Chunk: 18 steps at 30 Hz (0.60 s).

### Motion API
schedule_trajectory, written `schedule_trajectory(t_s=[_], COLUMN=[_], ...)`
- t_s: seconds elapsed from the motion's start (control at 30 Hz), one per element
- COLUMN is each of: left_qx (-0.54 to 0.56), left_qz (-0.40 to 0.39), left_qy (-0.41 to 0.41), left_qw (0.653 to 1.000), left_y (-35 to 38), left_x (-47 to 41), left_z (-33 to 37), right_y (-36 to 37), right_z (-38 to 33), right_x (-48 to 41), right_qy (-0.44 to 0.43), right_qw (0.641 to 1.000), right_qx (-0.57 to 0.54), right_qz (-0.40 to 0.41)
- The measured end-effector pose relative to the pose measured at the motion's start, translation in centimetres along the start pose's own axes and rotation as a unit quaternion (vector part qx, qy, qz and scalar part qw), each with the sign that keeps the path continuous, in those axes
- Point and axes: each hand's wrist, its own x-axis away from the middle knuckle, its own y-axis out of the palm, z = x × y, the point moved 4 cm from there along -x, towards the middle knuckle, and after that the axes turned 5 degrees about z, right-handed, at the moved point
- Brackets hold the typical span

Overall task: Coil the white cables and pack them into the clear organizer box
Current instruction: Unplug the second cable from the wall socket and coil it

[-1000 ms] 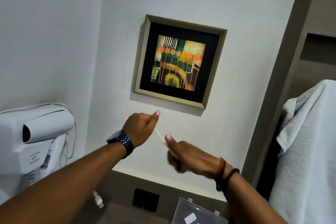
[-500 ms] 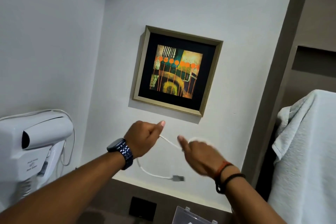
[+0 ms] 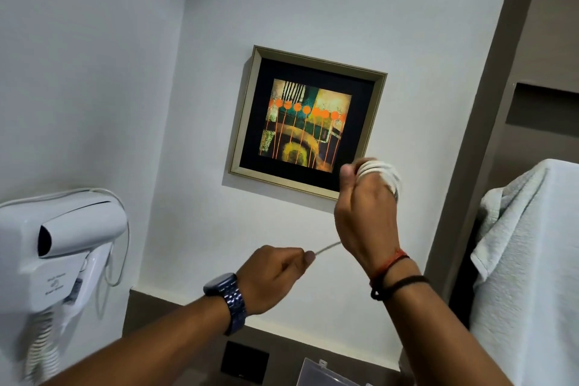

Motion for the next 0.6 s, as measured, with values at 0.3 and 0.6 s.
schedule_trajectory(t_s=[0.3, 0.6], left_qx=[-0.054, 0.146], left_qz=[-0.013, 0.094], left_qy=[0.078, 0.030], left_qw=[0.995, 0.984], left_y=[-6.1, -3.8], left_x=[-1.5, -1.2], left_z=[-0.1, 3.2], right_y=[3.4, 2.9], right_z=[1.7, -2.5], right_x=[9.6, 7.5], right_qy=[0.165, 0.297], right_qw=[0.811, 0.540], right_qx=[-0.257, -0.657], right_qz=[-0.500, -0.435])
